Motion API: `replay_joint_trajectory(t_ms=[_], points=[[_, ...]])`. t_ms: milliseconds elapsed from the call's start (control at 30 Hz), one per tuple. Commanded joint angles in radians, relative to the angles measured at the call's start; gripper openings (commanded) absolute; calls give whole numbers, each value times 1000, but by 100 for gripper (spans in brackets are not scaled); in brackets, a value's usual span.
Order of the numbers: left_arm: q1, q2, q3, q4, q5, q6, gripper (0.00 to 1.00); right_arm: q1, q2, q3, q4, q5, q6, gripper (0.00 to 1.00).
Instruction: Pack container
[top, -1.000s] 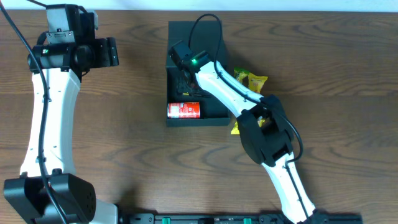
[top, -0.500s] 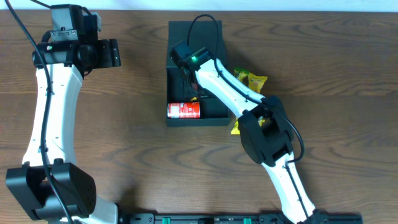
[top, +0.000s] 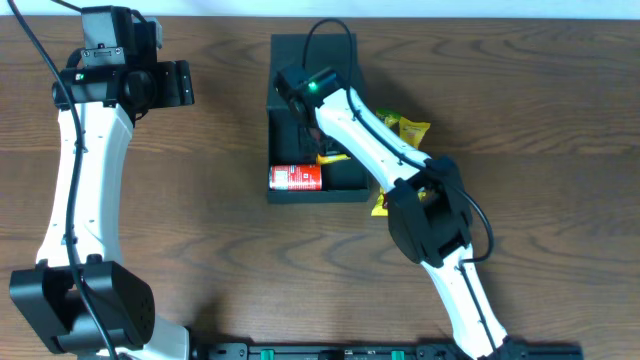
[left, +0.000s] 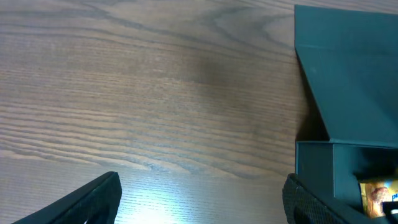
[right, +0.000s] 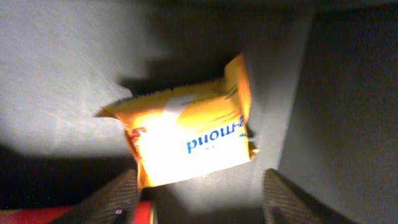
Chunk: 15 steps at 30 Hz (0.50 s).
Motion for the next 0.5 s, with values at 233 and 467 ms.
replay_joint_trajectory(t_ms=[233, 467], points=[[3, 8, 8, 1, 4, -12, 84, -11, 12, 110, 98, 40, -59, 1], [3, 8, 8, 2, 3, -11, 85, -13, 13, -2, 201, -6, -134, 1]])
